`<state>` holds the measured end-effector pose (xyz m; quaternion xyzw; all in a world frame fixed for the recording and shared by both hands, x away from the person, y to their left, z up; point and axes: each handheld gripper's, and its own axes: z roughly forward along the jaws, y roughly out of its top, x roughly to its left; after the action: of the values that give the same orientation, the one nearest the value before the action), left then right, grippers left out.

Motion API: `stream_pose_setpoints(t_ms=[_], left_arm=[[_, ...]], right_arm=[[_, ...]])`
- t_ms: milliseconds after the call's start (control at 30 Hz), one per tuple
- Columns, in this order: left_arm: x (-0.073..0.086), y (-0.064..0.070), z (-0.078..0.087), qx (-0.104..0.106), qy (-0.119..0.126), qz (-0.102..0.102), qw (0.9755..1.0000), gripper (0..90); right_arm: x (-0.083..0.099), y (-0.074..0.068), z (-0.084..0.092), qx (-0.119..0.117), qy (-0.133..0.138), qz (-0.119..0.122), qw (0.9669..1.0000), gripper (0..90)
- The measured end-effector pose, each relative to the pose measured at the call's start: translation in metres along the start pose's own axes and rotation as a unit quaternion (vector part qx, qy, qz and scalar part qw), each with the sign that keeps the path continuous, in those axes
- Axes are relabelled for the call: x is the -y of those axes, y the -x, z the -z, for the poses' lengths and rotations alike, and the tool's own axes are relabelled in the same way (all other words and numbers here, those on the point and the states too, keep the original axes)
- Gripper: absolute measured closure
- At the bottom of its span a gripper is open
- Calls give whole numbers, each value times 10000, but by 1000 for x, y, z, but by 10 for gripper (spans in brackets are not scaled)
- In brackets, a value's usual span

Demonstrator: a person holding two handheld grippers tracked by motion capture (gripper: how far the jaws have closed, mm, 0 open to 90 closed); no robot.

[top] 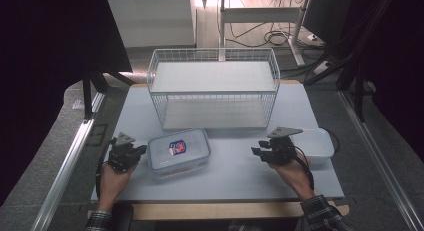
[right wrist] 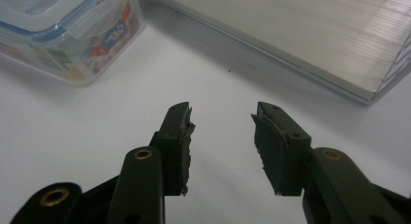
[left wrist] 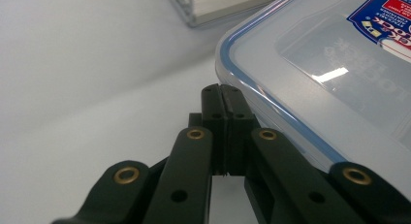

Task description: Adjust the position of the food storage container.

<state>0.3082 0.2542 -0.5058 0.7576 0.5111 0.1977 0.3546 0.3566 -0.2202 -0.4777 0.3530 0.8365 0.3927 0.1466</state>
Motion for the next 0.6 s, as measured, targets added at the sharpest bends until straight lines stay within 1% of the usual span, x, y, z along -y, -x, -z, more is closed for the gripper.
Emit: stream_pose_setpoints(t_ms=[33,100,133,167,200,333,467,533,600], left_arm=[[-2,2,-2,28,-3,-30,10000,898],[-7,9,-6,56,-40,-169,9998,898],[-9,11,-8,76,-38,-202,9998,898],[-14,20,-14,143,-39,-321,9994,898],[-14,20,-14,143,-39,-321,9994,898],[-22,35,-22,258,-56,-505,9984,898],[-29,48,-29,386,-84,-674,9969,898],[-34,55,-34,471,-109,-765,9959,897],[-36,58,-35,507,-107,-773,9957,897]], right_arm=[[0,-1,0,6,15,32,10000,586],[-1,-3,0,16,38,89,10000,606],[-2,-5,0,9,57,122,9999,615],[-2,-7,1,-7,82,147,9999,630],[-2,-7,1,-7,82,147,9999,630],[-2,-10,-1,-110,15,200,9997,659],[-2,-13,-3,-96,-94,258,9996,670],[-1,-12,-3,-93,-136,214,9996,670],[0,-12,-3,-89,-150,204,9996,670]])
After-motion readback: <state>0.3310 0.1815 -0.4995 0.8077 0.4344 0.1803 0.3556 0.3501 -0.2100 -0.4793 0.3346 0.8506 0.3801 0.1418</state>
